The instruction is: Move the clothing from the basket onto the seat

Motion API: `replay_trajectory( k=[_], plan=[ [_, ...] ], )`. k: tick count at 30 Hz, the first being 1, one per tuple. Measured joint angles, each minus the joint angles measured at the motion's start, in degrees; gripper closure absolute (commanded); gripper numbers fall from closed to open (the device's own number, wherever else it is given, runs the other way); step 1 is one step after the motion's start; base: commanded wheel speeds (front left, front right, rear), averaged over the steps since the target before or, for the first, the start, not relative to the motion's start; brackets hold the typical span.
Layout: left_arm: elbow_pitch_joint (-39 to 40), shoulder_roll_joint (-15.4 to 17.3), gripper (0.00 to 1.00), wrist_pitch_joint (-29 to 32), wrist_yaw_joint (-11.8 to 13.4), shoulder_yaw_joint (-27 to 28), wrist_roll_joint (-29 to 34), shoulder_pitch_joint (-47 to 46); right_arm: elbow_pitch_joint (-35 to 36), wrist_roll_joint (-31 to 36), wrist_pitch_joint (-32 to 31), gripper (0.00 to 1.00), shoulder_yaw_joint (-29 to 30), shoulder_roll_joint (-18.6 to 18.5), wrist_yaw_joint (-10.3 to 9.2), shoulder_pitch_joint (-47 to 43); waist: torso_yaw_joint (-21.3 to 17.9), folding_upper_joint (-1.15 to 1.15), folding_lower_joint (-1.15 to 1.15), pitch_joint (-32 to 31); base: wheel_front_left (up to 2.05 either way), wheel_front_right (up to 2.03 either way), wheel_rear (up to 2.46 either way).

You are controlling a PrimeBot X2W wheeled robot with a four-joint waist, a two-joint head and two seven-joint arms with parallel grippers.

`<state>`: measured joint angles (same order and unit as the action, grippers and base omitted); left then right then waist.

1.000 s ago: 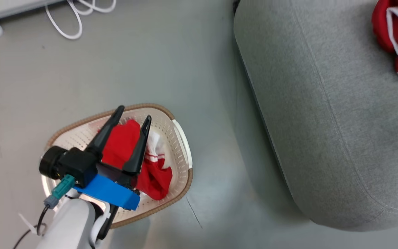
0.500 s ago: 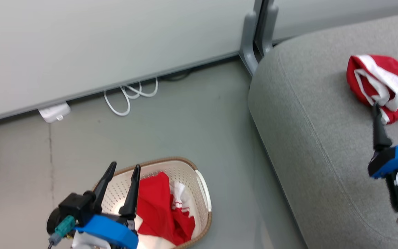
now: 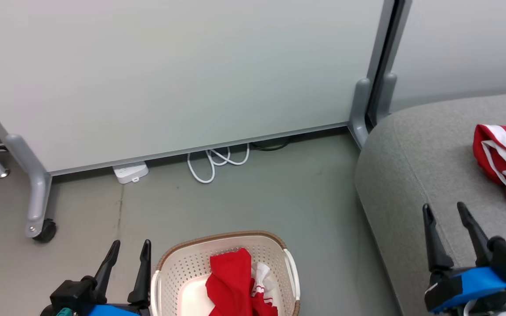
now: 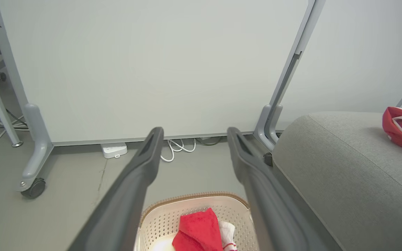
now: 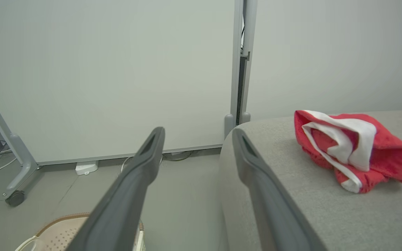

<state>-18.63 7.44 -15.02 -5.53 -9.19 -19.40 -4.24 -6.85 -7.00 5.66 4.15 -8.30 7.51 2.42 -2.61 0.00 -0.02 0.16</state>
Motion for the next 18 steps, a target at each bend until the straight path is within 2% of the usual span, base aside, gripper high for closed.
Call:
replay_trajectory(
  k=[3,6,18],
  plan=[
    [0.3,-0.6,0.00,0.0,-0.2,1.5,0.7,0.8,4.7,0.4,-1.7,0.00,-0.2,2.5,0.00,-3.9,1.6,0.00,0.01,-0.8,0.00,0.00,0.00],
    [0.5,-1.0,0.00,0.0,-0.4,2.1,1.2,1.0,6.9,1.1,-2.8,0.00,-1.0,3.3,0.00,-6.0,2.3,0.00,0.01,-1.1,0.00,0.00,0.00],
    [0.1,-2.5,0.00,0.0,-1.2,2.9,2.9,1.0,8.8,2.0,-4.0,0.00,-3.7,4.5,0.00,-8.0,4.4,0.00,0.02,-1.0,0.00,0.00,0.00]
  ],
)
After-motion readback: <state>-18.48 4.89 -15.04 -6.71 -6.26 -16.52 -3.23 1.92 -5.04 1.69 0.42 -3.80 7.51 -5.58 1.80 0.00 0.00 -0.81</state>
